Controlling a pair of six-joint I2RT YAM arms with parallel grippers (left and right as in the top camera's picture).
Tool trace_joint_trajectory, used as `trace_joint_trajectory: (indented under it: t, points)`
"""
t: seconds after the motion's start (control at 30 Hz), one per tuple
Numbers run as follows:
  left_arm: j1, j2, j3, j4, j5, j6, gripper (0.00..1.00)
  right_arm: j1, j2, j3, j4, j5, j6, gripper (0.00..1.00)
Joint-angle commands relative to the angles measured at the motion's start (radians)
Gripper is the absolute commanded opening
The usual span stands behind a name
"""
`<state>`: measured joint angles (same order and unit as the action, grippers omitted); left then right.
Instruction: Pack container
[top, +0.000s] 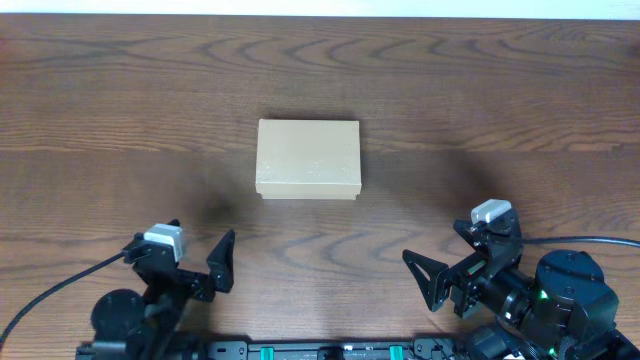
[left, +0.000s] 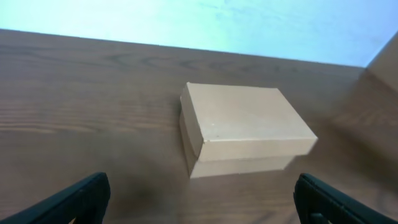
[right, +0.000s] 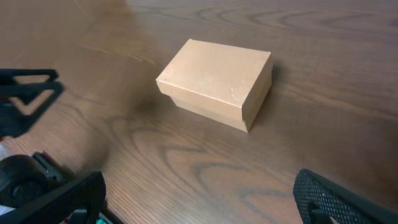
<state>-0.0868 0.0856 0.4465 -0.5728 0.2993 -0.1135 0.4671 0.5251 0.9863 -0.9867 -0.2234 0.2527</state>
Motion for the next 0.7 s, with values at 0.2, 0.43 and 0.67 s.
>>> trace_joint_trajectory:
  t: [0.2, 0.43, 0.67]
  points:
    - [0.002, -0.082, -0.25, 0.178, 0.008, -0.034, 0.95, 0.008, -0.002, 0.0, -0.002, 0.01, 0.009, 0.99]
    - [0.0, -0.082, -0.357, 0.291, 0.016, -0.04, 0.95, 0.008, -0.002, 0.0, -0.002, 0.01, 0.009, 0.99]
    - [-0.007, -0.081, -0.359, 0.293, 0.014, -0.04, 0.95, 0.008, -0.002, 0.0, -0.002, 0.01, 0.009, 0.99]
